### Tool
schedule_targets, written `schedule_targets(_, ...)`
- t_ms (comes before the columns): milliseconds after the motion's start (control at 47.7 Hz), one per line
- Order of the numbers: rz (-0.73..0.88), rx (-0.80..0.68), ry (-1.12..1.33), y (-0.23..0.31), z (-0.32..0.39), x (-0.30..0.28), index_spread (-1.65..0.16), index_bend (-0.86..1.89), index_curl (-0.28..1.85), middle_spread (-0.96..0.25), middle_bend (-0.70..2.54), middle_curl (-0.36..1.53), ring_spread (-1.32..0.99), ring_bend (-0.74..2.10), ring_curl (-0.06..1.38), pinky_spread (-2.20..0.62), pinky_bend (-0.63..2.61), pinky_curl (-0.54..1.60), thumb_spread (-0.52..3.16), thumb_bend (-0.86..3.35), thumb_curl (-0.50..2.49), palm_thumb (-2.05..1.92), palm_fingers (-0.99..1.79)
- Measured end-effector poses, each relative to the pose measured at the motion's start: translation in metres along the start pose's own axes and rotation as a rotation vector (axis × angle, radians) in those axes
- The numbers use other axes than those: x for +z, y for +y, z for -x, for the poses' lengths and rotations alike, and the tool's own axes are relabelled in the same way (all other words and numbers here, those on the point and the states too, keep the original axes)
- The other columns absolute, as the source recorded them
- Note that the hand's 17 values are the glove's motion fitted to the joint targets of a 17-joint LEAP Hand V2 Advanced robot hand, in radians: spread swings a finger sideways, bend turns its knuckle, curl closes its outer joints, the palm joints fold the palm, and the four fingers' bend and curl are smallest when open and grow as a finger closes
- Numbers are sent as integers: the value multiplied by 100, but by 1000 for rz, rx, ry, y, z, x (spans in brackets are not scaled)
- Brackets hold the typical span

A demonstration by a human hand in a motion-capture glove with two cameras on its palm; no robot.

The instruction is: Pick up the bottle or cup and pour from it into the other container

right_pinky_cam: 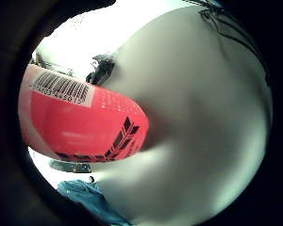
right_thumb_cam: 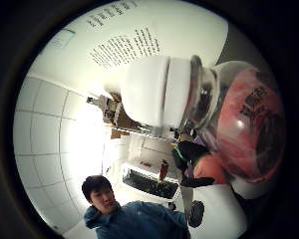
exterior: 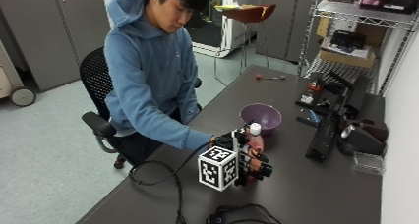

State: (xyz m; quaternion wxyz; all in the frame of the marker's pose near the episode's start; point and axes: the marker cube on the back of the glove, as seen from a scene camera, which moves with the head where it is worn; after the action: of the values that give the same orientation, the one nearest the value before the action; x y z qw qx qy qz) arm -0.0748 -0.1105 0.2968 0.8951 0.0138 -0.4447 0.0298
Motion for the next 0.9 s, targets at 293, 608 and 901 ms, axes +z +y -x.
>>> schedule_targets(293, -156, -27, 12, 2, 2, 10, -21, 13, 19, 17, 23, 34, 16, 52, 30, 26, 46, 34, 80, -2, 40, 78, 13)
schedule_targets(608, -250, -47, -14, 1, 3, 15, -17, 22, 26, 12, 21, 34, 11, 57, 31, 23, 42, 33, 78, 0, 43, 93, 57)
schedule_targets(901, -274, -56, -17, -2, 3, 16, -12, 15, 34, 1, 35, 41, -6, 56, 36, 6, 28, 32, 62, -2, 53, 104, 105)
